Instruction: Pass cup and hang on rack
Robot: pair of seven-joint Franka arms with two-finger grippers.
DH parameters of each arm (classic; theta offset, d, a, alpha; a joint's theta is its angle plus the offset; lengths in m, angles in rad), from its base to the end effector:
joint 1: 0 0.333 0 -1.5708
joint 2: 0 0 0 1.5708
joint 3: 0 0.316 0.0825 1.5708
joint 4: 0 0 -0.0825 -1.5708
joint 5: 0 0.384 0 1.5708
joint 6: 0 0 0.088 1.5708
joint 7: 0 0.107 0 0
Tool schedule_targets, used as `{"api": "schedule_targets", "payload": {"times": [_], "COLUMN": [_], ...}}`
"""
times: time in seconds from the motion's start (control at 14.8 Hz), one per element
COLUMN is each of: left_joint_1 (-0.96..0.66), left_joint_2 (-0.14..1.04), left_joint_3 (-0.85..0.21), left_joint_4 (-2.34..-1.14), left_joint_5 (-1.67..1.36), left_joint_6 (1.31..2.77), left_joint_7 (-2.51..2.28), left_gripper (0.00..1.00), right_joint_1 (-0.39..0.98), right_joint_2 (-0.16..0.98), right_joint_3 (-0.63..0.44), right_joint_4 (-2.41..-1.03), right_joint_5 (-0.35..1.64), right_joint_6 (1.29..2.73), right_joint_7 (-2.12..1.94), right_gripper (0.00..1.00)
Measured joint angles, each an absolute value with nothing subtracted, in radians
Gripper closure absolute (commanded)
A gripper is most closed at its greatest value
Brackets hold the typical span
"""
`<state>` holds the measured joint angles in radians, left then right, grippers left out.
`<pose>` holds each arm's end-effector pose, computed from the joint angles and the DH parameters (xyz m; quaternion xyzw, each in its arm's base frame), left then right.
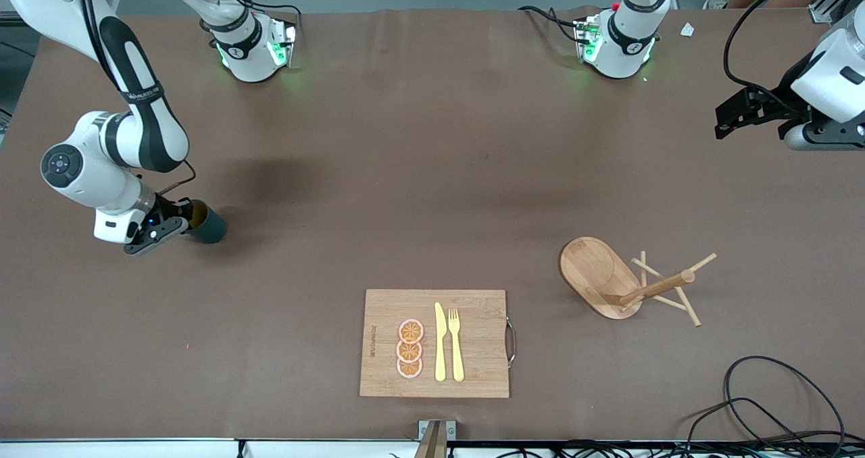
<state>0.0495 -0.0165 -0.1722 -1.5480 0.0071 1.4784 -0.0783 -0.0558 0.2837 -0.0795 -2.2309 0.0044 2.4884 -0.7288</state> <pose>0.5359 -0.0661 0.6362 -0.9994 0.0219 0.0260 0.0076 0.5400 -0.0738 0.2419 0.9563 0.2921 -0.0156 0.0036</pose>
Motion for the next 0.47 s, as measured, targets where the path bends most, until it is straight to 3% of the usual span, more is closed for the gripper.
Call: {"api": "schedule_targets", "payload": {"times": [0.2,0.47], "left_joint_1": [0.044,0.043], "left_joint_2": [-0.004,-0.001], "left_joint_3": [-0.175,-0.177], "left_joint_4": [-1.548,-1.548], "left_joint_5": [0.007,0.006], "left_joint_6": [1.486,1.489], "left_joint_7": [-0.078,-0.078], "left_gripper": [0.0,0.0], "right_joint_1": [-0.02,0.158], "right_joint_2": [0.27,0.197], "right_joint_3": [-0.078,-0.072], "right_joint_4": [-2.223,-2.214], "right_joint_5": [0.029,0.042], "right_joint_6": [2.42,2.329], "right_joint_7": [-0.664,-0.329], "right_gripper": [1.0,1.0]}}
